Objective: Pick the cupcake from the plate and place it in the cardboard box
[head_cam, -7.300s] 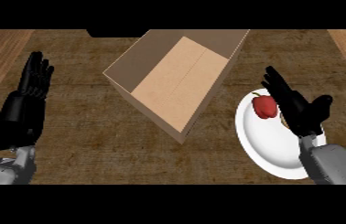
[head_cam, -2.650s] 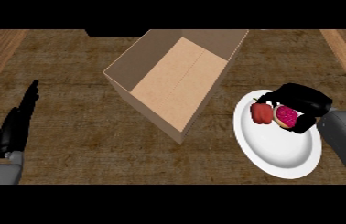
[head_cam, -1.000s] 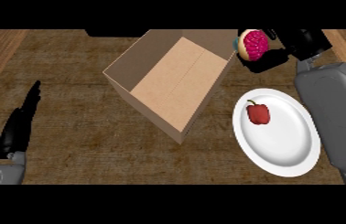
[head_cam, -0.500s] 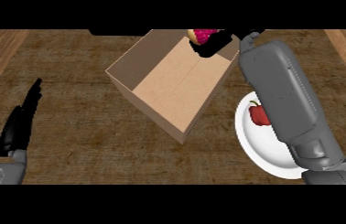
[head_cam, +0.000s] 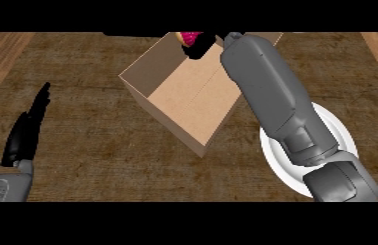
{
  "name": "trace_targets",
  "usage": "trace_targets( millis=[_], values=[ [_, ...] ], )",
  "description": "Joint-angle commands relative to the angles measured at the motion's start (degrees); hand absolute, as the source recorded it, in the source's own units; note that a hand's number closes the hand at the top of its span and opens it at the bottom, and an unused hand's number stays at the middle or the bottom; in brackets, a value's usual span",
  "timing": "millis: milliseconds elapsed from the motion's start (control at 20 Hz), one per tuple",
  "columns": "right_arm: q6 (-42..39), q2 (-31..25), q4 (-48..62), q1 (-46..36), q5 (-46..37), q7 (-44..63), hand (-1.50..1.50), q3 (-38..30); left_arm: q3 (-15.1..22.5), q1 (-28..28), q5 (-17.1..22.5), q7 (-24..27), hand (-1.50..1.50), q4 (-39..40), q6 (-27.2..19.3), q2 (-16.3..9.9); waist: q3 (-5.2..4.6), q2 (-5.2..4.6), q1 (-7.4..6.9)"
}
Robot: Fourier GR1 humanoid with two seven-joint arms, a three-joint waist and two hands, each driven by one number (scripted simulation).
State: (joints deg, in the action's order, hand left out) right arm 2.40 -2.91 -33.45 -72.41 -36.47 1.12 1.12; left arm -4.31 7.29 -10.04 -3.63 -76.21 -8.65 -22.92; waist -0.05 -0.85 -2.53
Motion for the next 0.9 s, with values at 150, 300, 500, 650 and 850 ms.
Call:
trace_targets(
  millis=[150, 300, 500, 650, 850],
  values=[
    [6.1, 2.6, 14.2, -5.1, 0.7, 2.1, -1.50, -4.1, 0.4, 1.5, -0.6, -1.1, 0.00, -0.9, 0.0, 0.6, 0.03, -0.53, -1.55],
    [7.9, 2.9, 17.6, -3.9, 3.8, 1.7, -1.50, -3.7, 1.6, 2.5, -1.4, -0.9, 0.00, 0.2, 0.9, 0.8, 0.01, -0.79, -2.75],
    [7.8, 2.9, 19.7, -5.5, 4.9, -2.2, -1.50, -6.1, 0.1, 2.1, -0.3, 1.1, 0.00, 1.2, 1.8, 0.1, 0.02, -0.87, -2.35],
    [11.6, 2.9, 19.7, -4.7, 6.4, -6.8, -1.50, -6.7, 0.9, 3.5, -1.4, -1.7, 0.00, -0.5, 0.9, 0.9, 0.07, -0.90, -2.79],
    [14.1, 2.9, 17.4, -2.4, 9.5, -14.9, -1.50, -10.2, -0.9, 3.0, -0.2, 0.2, 0.00, 1.9, 1.8, 0.1, 0.06, -0.64, -1.05]
  ],
)
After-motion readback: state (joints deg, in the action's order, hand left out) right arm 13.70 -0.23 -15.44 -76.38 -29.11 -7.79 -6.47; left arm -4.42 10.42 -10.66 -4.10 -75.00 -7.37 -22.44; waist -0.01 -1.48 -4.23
